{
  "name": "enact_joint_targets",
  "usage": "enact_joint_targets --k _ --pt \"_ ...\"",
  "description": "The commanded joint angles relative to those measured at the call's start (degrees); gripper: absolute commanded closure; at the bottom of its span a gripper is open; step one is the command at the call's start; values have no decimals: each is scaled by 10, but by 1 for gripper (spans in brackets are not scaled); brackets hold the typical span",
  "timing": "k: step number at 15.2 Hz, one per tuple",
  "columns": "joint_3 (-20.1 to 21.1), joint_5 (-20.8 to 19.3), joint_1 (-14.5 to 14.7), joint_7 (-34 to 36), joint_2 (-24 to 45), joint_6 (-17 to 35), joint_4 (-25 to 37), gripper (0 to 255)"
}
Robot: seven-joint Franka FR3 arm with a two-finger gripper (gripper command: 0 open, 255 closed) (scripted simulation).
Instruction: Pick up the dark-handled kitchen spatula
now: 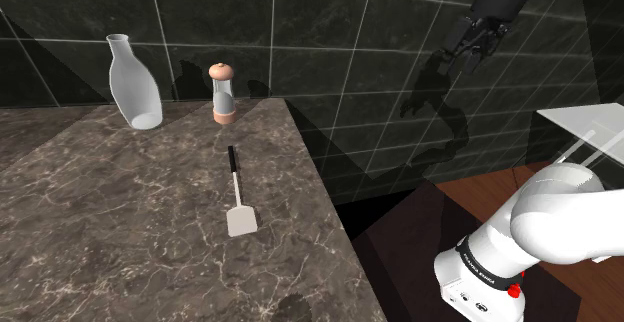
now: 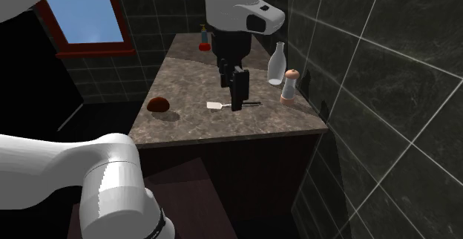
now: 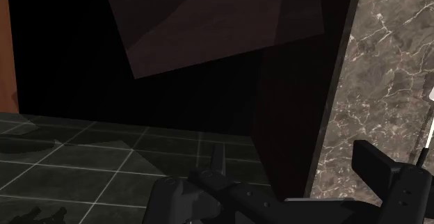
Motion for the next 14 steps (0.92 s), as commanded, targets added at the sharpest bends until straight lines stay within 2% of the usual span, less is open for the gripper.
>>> enact_joint_targets --k 1,7,14 --pt "0 0 0 0 0 0 0 0" --pt "71 41 15 75 31 84 -44 0" --pt "154 75 30 161 107 187 -60 0"
